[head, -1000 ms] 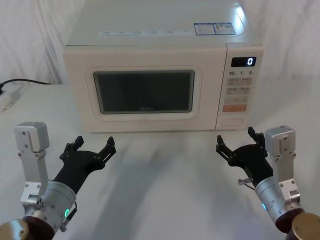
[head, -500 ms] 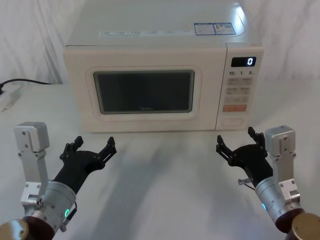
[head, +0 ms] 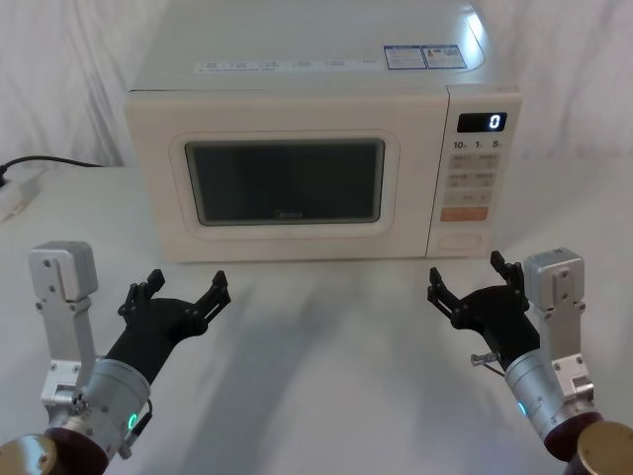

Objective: Press the button to open the microwave door with one hand; close the microwave door with the other hand.

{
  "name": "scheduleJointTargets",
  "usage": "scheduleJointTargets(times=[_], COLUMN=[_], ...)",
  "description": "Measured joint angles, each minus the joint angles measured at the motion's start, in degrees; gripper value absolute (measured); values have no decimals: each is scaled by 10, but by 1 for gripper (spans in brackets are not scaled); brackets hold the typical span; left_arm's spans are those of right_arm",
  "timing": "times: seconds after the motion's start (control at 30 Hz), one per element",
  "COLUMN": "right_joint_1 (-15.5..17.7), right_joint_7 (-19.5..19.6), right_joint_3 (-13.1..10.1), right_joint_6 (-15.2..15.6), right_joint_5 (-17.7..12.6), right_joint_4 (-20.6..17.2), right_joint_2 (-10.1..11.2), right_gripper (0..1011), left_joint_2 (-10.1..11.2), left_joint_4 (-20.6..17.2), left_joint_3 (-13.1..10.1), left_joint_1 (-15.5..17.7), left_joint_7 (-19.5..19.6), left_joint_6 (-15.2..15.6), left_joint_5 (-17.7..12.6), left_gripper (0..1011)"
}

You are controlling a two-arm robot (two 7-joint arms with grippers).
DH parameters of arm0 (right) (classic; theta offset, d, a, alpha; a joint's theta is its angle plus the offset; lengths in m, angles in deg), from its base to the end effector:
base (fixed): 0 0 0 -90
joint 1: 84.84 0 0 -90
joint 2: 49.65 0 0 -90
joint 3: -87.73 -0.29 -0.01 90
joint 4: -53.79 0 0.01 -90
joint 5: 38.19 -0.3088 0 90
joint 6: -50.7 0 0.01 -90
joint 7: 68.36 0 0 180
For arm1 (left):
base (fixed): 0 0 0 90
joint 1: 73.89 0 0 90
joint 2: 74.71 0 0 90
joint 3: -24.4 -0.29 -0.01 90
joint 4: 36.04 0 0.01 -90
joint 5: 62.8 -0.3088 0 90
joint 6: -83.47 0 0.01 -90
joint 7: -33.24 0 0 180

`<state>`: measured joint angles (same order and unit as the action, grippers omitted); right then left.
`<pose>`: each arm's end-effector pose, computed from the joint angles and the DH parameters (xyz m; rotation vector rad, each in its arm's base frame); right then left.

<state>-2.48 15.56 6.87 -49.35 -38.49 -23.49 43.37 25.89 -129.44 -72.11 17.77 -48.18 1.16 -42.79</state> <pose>0.3614 0.0312 -0.3252 0.0097 -0.1097 -1.3099 0.3347 0.0148 -0.2749 -0.0729 0.1724 1.2786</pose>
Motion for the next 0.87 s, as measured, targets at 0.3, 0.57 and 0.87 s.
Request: scheduleJointTargets(times=[0.3, 0.57, 0.87], right_joint_1=[0, 0, 0], right_joint_7=[0, 0, 0], right_joint_3=[0, 0, 0], right_joint_6=[0, 0, 0], right_joint_5=[0, 0, 0], right_joint_4=[0, 0, 0], right_joint_2=[0, 0, 0], right_gripper=[1002, 1002, 1002], left_joint_2=[0, 0, 0], left_joint_4=[0, 0, 0], left_joint_3=[0, 0, 0], left_joint_1=[0, 0, 0], left_joint_7=[0, 0, 0], left_joint_6=[0, 0, 0], left_joint_5=[0, 0, 0], left_gripper=[1001, 1001, 1001])
